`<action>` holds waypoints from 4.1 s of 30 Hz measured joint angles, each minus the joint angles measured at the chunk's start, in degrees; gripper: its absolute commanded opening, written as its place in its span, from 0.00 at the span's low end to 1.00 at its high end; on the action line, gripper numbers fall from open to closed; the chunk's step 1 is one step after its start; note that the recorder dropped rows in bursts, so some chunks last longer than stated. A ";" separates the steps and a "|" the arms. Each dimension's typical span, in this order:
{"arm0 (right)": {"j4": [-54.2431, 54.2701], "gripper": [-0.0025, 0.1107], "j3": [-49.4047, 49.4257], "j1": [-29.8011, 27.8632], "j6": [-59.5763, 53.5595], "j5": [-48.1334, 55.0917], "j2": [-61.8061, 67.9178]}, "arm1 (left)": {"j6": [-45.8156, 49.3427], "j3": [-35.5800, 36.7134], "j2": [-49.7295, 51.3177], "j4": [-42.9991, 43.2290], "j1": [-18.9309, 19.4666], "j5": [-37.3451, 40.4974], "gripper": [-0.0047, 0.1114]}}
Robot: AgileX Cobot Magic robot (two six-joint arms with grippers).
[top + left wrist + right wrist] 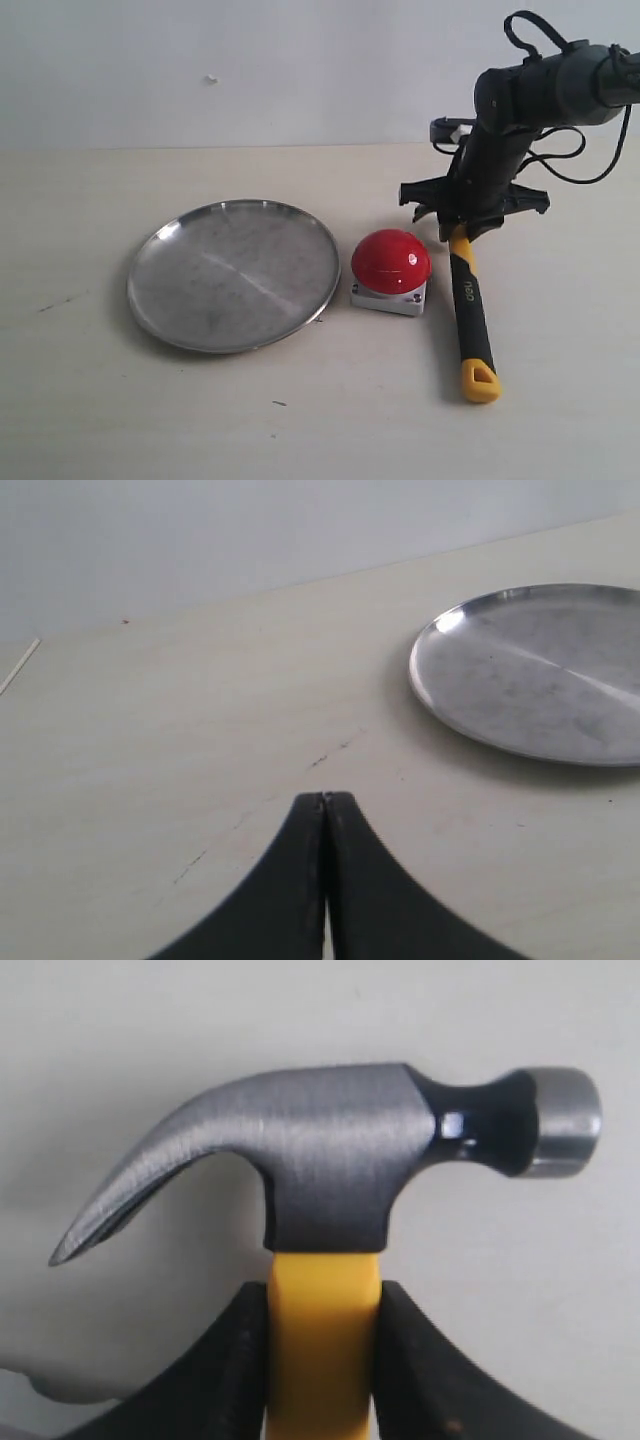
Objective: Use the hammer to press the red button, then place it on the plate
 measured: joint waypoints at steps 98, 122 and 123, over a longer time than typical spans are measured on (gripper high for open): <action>-36.02 0.02 41.00 10.58 33.51 -76.25 -40.56 | -23.67 -2.14 4.34 -16.49 0.00 -53.18 0.04; -36.02 0.02 41.00 10.58 33.29 -76.35 -40.56 | -66.98 -32.22 78.60 49.07 -14.18 -52.24 0.33; -36.02 0.02 41.00 10.58 33.29 -76.35 -40.56 | -66.58 -33.39 79.82 49.21 -16.13 -52.35 0.36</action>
